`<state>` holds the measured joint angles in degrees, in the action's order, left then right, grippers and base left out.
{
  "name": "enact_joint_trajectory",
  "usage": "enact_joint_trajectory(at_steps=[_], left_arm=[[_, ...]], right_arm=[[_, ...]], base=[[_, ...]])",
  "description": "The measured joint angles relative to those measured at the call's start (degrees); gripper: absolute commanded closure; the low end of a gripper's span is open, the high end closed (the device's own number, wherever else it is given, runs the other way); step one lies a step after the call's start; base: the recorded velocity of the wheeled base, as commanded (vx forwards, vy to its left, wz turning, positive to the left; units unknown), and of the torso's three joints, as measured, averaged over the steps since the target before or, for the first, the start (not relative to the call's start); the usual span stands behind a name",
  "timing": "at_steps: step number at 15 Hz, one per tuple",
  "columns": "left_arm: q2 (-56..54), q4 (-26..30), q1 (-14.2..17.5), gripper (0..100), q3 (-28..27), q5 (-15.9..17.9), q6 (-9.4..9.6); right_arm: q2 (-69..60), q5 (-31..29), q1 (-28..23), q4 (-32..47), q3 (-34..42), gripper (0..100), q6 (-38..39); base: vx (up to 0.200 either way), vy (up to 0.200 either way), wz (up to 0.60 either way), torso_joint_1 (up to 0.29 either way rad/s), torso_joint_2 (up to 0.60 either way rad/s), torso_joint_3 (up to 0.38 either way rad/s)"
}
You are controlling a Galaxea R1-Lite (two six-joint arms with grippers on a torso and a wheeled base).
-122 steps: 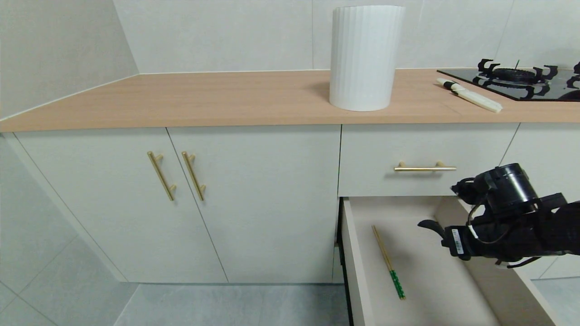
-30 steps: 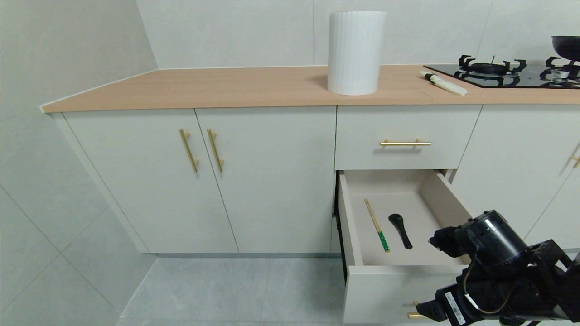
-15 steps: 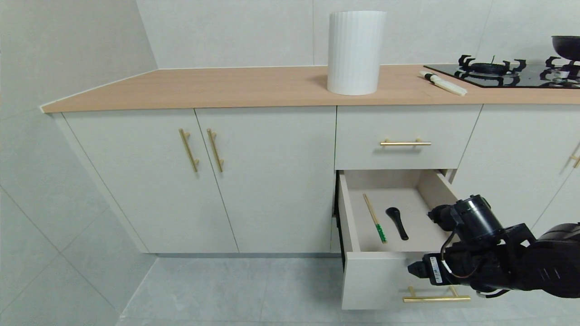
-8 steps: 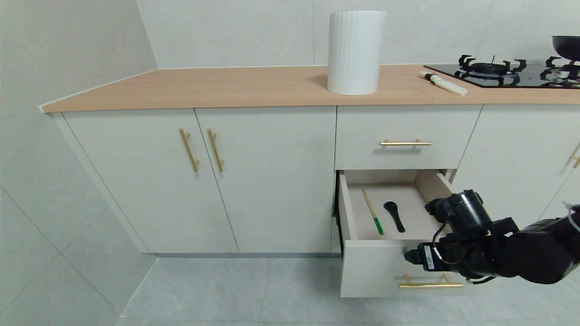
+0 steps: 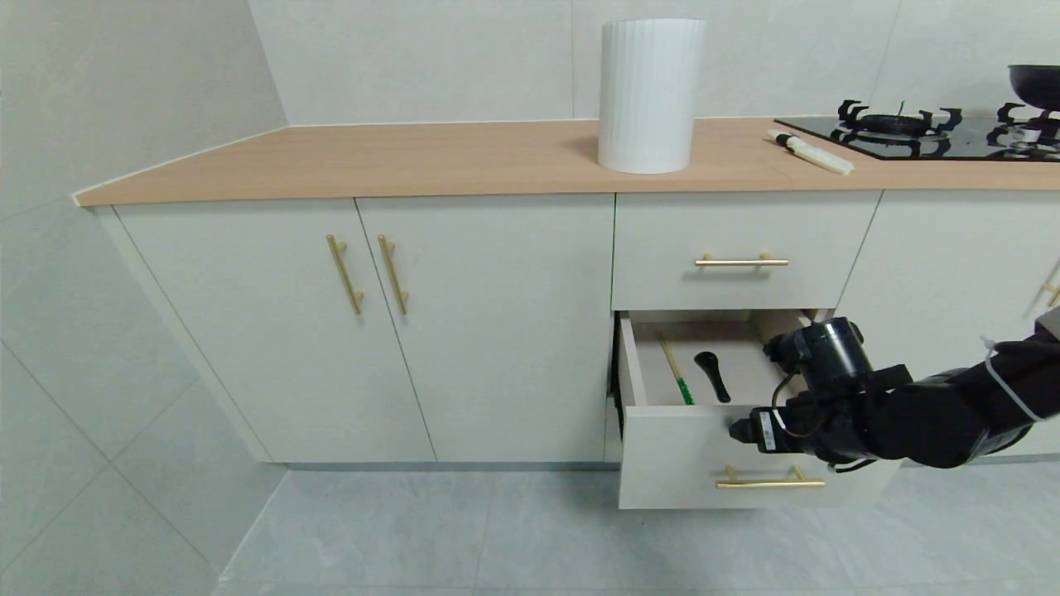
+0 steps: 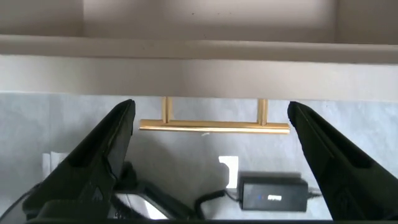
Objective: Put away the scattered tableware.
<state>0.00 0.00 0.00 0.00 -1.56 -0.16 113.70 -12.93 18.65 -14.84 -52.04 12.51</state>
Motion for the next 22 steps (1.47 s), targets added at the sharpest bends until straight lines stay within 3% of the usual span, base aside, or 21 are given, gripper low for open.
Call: enact_joint_trajectory(at_steps=[22], left_arm=[[0.00, 0.00, 0.00, 0, 0.00, 0.00, 0.02]], right_arm=[[18.76, 0.67, -4.60, -6.38, -27.31, 0, -5.47]], base=[[0.000, 0.000, 0.00, 0.000, 0.00, 0.000]])
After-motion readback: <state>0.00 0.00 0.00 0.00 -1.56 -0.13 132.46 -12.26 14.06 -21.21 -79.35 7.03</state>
